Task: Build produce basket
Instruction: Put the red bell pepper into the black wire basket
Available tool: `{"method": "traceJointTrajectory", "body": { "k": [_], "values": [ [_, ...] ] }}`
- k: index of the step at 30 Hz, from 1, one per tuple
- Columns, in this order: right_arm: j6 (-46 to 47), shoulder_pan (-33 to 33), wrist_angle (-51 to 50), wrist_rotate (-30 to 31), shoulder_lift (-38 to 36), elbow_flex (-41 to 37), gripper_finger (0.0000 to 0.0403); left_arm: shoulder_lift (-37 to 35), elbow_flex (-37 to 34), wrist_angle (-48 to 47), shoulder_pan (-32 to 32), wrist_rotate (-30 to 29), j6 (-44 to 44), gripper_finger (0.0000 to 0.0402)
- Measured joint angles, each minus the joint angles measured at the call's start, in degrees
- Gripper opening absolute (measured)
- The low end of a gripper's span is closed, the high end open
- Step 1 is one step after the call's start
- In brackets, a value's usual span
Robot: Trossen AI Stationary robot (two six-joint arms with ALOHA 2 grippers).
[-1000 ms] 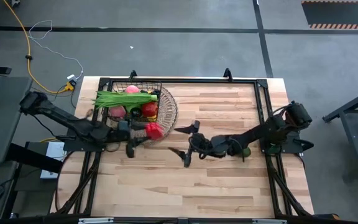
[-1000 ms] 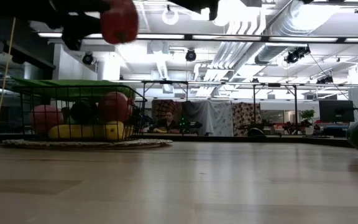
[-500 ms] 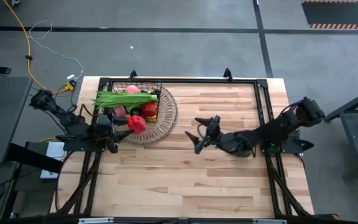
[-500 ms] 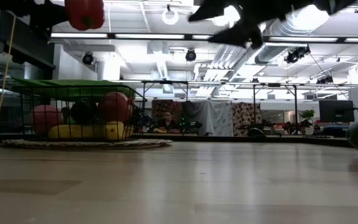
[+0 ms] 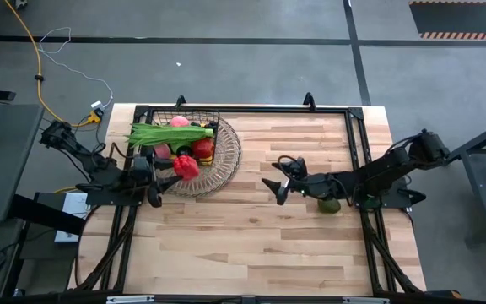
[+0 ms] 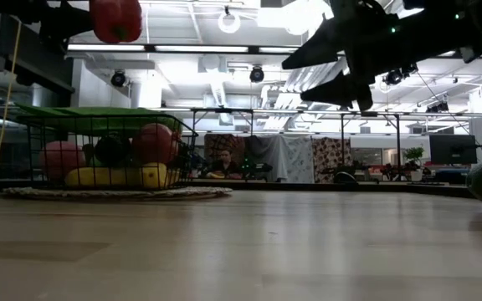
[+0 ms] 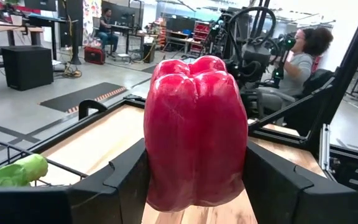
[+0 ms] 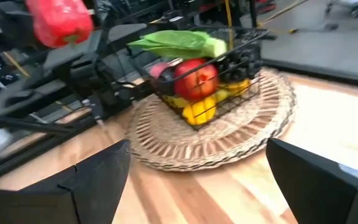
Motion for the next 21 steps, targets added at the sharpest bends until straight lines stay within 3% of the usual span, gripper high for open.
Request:
{"method": "traceJointTrajectory", "body": {
  "k": [5,21],
  "values": [
    [5.88,-0.89,0.13,-1.76,0.02,0.00,0.0362,0.02,0.00,-0.02,-0.01,-0.57,0.00,0.0213],
    [1.35,-2.43,4.69,-4.92,0.07,0.09,0.0362,0.02,0.00,-0.72,-0.01,-1.36,-1.47,0.0214]
  ]
}}
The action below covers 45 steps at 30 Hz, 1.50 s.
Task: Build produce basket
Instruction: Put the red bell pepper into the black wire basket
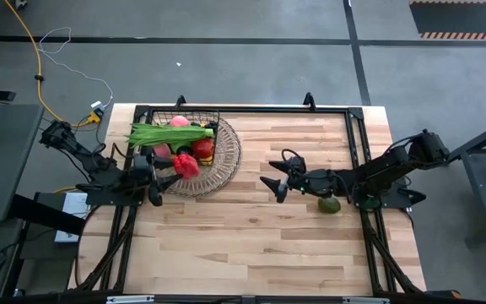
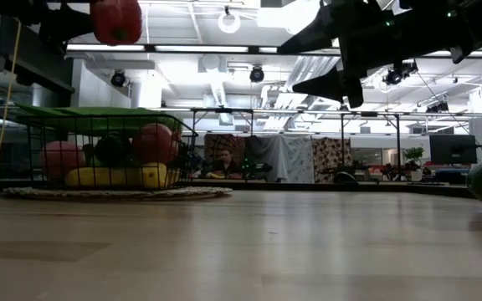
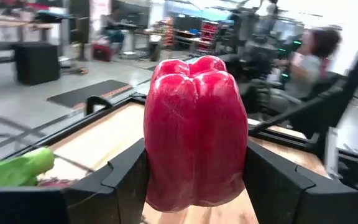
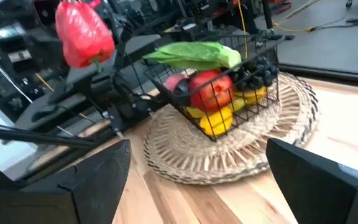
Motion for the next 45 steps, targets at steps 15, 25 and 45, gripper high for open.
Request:
{"method": "traceJointTrajectory", "body": {
  "k": [15,25,45],
  "values": [
    [1.51,-0.36,-2.07,0.01,0.02,0.00,0.0362,5.67,1.55,-20.94,10.96,-8.54,-21.32,0.0214],
    [1.51,-0.57,-2.07,0.60,0.02,0.00,0.0362,11.41,5.77,-35.78,23.22,-1.30,-31.04,0.0214],
    [1.74,-1.02,-2.05,0.67,0.04,0.00,0.0362,12.25,5.44,-26.91,16.99,-20.96,-24.30,0.0214]
  ]
}}
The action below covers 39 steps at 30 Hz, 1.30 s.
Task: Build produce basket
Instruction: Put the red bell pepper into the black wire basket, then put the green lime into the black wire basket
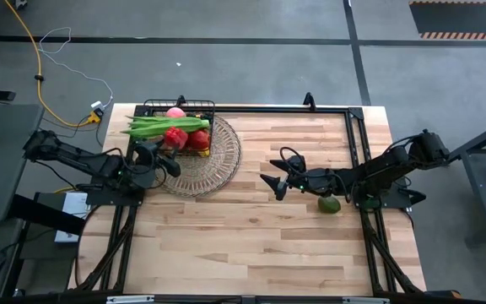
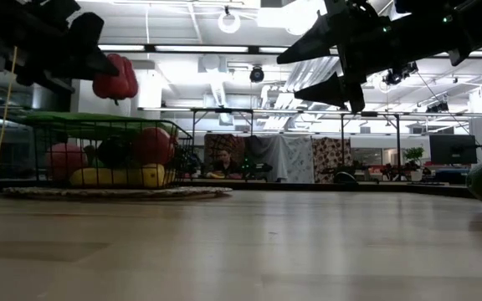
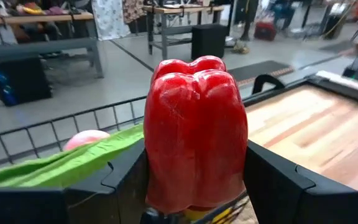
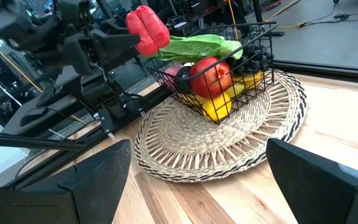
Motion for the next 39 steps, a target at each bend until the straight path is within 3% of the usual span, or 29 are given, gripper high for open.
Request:
{"method": "traceJointTrajectory", "body": {
  "k": [11,19,26,32,39],
  "values": [
    [1.31,0.00,0.02,0.54,0.00,0.00,0.0362,4.24,0.02,-0.24,8.49,2.12,5.26,0.0218],
    [1.31,0.00,0.02,1.04,0.00,0.00,0.0362,6.68,0.04,1.10,13.61,7.29,5.26,0.0275],
    [1.31,0.00,0.02,1.04,0.00,0.00,0.0362,6.66,0.07,6.10,14.95,9.62,8.95,0.0322],
    [1.31,0.00,0.01,1.04,0.00,0.00,0.0362,5.86,0.10,13.12,14.93,11.29,16.31,0.0325],
    [1.31,0.00,0.02,1.04,0.00,0.00,0.0362,3.66,0.77,13.63,14.93,12.58,18.78,0.0326]
  ]
}}
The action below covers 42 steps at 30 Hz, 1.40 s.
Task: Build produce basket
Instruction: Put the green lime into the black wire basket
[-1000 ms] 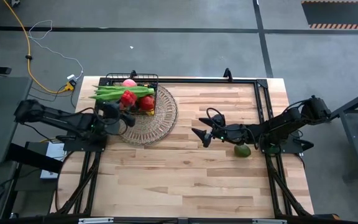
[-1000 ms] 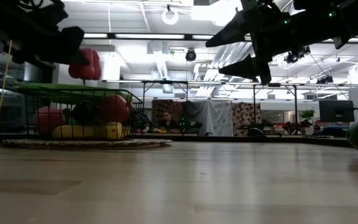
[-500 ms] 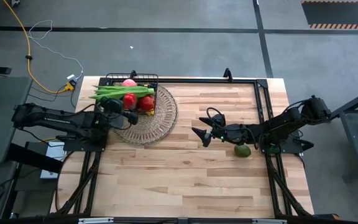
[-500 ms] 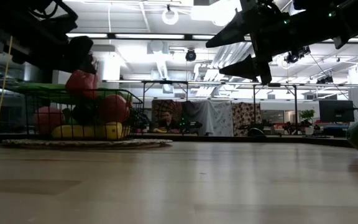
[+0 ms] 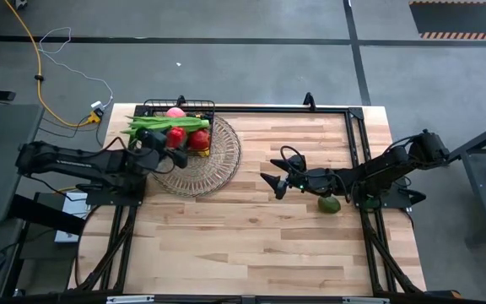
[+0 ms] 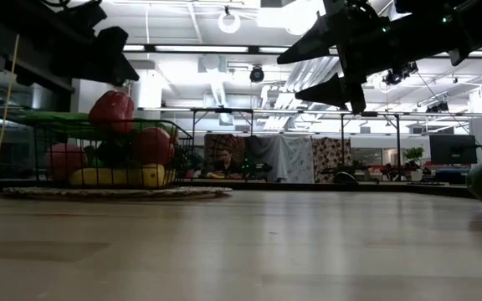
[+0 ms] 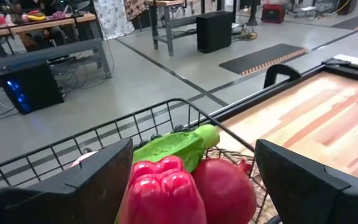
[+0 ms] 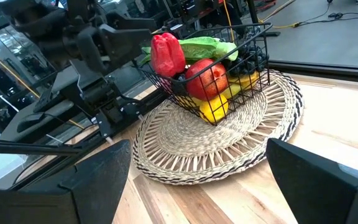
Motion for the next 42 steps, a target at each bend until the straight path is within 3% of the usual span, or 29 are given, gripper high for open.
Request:
{"method": "traceJointTrajectory", "body": {
  "k": [7,10,17,22,26,30,33,38,42],
  "values": [
    [0.00,0.00,0.00,0.00,0.00,0.00,0.0362,-1.46,2.53,-0.16,-0.02,0.67,3.23,0.0326],
    [0.00,0.00,0.00,0.00,0.00,0.00,0.0362,-1.91,4.85,-0.14,-0.02,3.71,5.47,0.0326],
    [0.65,0.00,0.00,0.48,0.00,0.00,0.0362,-3.70,9.65,0.28,-0.67,20.68,6.79,0.0326],
    [3.30,0.00,-1.38,0.42,0.00,0.02,0.0362,-5.85,9.65,0.67,-4.95,33.28,4.00,0.0326],
    [10.70,0.00,-4.09,-1.44,0.00,0.02,0.0362,-7.05,6.43,5.89,-11.72,34.01,2.84,0.0326],
    [14.52,0.02,-7.51,-9.42,-1.13,0.88,0.0362,-8.69,0.74,15.91,-17.99,31.16,3.46,0.0326],
    [16.86,0.64,-25.72,-12.61,-3.46,6.06,0.0362,-9.38,-2.20,21.04,-20.98,28.35,5.16,0.0326],
    [29.27,2.90,-74.80,-13.94,-3.16,22.62,0.0362,-9.61,-2.78,21.61,-23.11,26.70,5.53,0.0326],
    [36.68,5.85,-99.40,-20.79,-0.03,31.91,0.0362,-9.59,-2.78,21.65,-23.86,26.70,5.53,0.0326]
  ]
}}
